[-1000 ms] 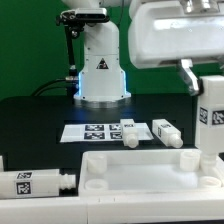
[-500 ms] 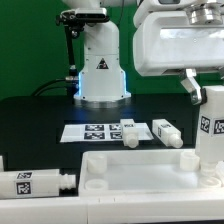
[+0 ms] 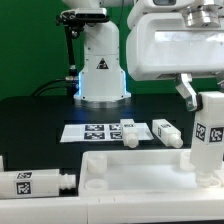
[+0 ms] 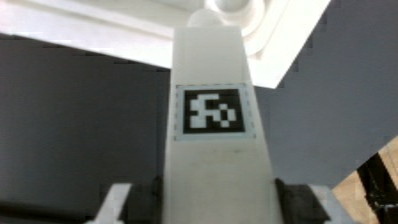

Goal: Assemble desk

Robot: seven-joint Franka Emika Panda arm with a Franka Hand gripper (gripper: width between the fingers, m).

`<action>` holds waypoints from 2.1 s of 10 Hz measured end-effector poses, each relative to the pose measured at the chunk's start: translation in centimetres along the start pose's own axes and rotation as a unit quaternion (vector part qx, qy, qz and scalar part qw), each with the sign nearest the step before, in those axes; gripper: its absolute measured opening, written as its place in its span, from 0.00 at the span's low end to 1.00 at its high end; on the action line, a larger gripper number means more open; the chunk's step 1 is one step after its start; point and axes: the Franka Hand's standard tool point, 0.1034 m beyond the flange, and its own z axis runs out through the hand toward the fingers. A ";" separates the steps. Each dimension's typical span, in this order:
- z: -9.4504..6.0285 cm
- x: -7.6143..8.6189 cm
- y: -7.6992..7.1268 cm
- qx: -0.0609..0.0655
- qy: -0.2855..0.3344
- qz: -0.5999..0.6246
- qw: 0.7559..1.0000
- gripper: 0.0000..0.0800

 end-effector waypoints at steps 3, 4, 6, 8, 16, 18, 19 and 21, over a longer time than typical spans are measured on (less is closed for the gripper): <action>-0.1 -0.3 -1.2 0.005 -0.003 -0.005 1.000 0.36; 0.0 -0.6 -1.6 0.007 -0.005 -0.007 1.000 0.36; 0.1 -0.8 -1.7 0.008 -0.007 -0.009 1.000 0.36; 0.4 -1.0 -1.7 0.007 -0.005 -0.009 1.000 0.36; 1.5 -1.0 -1.2 -0.001 0.021 -0.008 1.000 0.42; 1.8 -0.8 -1.4 0.008 -0.018 0.011 1.000 0.76; 1.9 -0.6 -1.9 0.015 -0.051 0.032 0.998 0.76; 2.0 -0.4 -2.5 0.028 -0.139 0.053 0.988 0.81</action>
Offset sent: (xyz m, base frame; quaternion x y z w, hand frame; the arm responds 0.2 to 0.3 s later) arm -0.0185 0.0143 -0.0012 0.0051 -0.0005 0.0124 0.9999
